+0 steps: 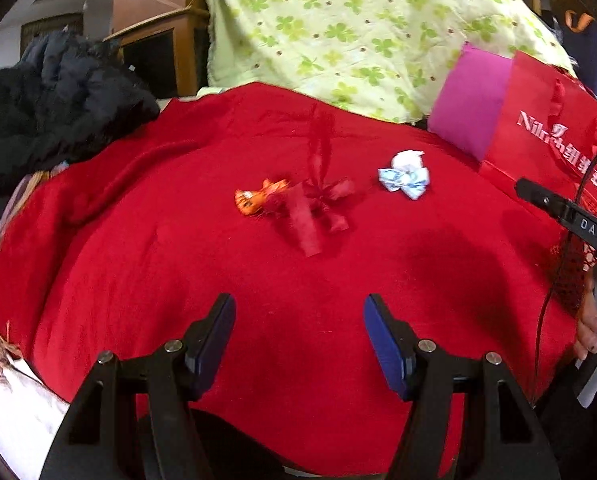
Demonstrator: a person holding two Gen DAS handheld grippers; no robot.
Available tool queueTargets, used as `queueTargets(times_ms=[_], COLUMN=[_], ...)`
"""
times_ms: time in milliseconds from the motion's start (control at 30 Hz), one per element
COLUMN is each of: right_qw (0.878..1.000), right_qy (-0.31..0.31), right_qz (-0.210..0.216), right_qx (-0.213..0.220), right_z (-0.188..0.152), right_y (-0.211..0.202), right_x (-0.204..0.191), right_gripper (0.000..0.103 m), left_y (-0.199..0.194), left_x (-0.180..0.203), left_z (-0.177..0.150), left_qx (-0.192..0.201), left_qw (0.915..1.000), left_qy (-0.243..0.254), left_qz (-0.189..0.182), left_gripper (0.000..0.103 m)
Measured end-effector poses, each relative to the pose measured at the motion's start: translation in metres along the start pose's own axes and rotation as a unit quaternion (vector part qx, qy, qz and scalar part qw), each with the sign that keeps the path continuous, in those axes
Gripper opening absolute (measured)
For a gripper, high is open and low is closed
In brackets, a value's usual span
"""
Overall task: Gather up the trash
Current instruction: 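Grasp the orange snack wrapper with the left tool while the right tool grasps the blue-and-white tissue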
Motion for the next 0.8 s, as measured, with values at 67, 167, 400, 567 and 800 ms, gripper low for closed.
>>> queueTargets(times_ms=[67,167,400,567,800], right_qw=[1.000,0.999,0.993,0.990,0.982], right_qy=[0.012,0.033,0.088,0.106,0.136], right_qz=[0.006,0.008,0.020,0.022,0.026], right_qx=[-0.018,-0.039,-0.079,-0.093,-0.128], right_z=[-0.006,-0.011,-0.011,-0.010,-0.020], right_y=[0.008,0.023,0.081,0.140,0.204], right_x=[0.000,0.004,0.015,0.023,0.032], right_gripper=[0.066,0.066,0.066,0.063,0.058], left_y=[0.006,0.019,0.053,0.093,0.158], left_x=[-0.011,-0.033,-0.073,-0.090,-0.091], left_z=[-0.002,-0.006,0.008,0.032,0.055], left_qx=[-0.003,-0.008,-0.007,-0.003,-0.026], left_qw=[0.9999,0.9994,0.9979,0.9986,0.9996], left_qy=[-0.009,-0.024,-0.036,-0.015,-0.012], left_qz=[0.006,0.022,0.053,0.051,0.006], left_gripper=[0.067,0.067,0.067,0.067,0.067])
Point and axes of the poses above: each gripper's, at about its wrist camera, not at the fingertips, and y roughly the way its jaws point, x to its right, z to its top, the point moved 9 cm from there along y, roughly the way its jaws point, and after that the axes turned 13 degrees about x, right-handed, at the moved point
